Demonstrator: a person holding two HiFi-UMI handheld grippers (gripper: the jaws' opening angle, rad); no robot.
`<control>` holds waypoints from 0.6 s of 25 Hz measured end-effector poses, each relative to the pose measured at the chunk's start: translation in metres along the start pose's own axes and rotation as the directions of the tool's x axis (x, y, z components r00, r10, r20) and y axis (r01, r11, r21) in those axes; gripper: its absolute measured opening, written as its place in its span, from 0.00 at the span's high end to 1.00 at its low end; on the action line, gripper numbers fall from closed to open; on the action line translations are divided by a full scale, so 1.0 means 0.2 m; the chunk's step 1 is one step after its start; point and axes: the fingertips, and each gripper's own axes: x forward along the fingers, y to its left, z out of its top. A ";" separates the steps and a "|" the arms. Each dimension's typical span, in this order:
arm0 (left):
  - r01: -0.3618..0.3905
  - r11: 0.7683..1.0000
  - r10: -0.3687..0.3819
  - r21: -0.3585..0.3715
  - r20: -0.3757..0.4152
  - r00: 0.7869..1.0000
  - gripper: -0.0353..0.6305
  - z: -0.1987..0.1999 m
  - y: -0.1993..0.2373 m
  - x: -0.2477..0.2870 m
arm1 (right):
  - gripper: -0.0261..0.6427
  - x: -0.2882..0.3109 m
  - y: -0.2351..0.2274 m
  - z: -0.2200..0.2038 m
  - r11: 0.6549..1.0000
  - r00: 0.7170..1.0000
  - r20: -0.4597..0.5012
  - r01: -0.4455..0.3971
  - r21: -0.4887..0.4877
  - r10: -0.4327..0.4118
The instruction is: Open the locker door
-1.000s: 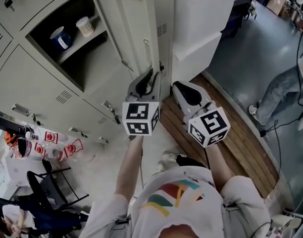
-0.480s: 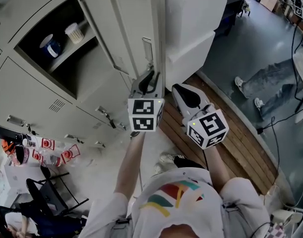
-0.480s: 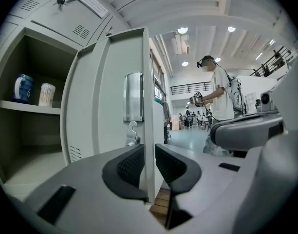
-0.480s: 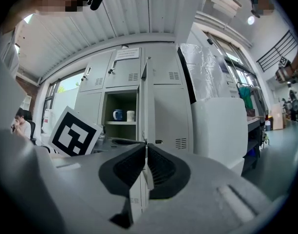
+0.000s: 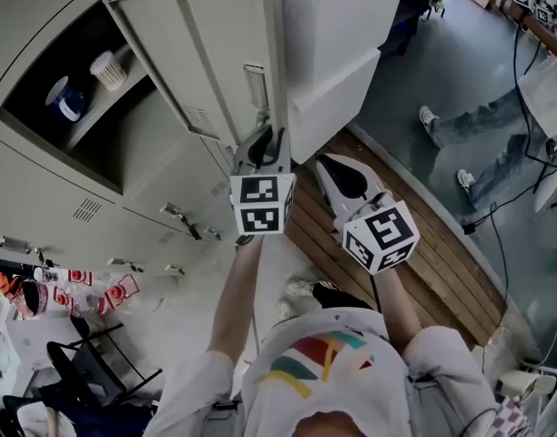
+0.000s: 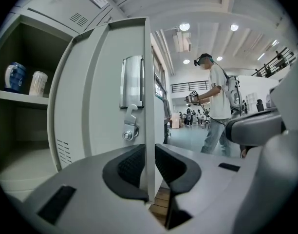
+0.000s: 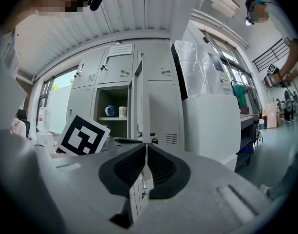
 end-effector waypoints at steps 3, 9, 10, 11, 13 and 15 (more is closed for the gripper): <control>0.006 1.000 -0.006 -0.003 0.002 1.000 0.84 0.01 -0.01 0.04 | 0.94 0.01 -0.04 -0.02 1.000 1.000 -0.006 0.006 0.006 -0.006; 0.003 1.000 -0.003 -0.006 0.005 1.000 0.84 0.01 -0.01 0.07 | 0.94 0.04 -0.09 -0.04 1.000 1.000 -0.012 0.006 0.020 -0.006; 0.003 1.000 -0.003 -0.006 0.006 1.000 0.84 0.01 -0.01 0.07 | 0.94 0.04 -0.10 -0.04 1.000 1.000 -0.012 0.004 0.020 -0.003; 0.004 1.000 -0.004 -0.006 0.008 1.000 0.84 0.01 -0.01 0.08 | 0.94 0.05 -0.10 -0.04 1.000 1.000 -0.012 0.001 0.020 -0.001; 0.002 1.000 -0.002 -0.005 0.010 1.000 0.84 0.01 -0.01 0.08 | 0.94 0.06 -0.09 -0.05 1.000 1.000 -0.013 -0.005 0.018 0.006; 0.000 1.000 0.000 -0.003 0.009 1.000 0.84 0.00 0.00 0.08 | 0.94 0.07 -0.08 -0.05 1.000 1.000 -0.014 -0.011 0.013 0.011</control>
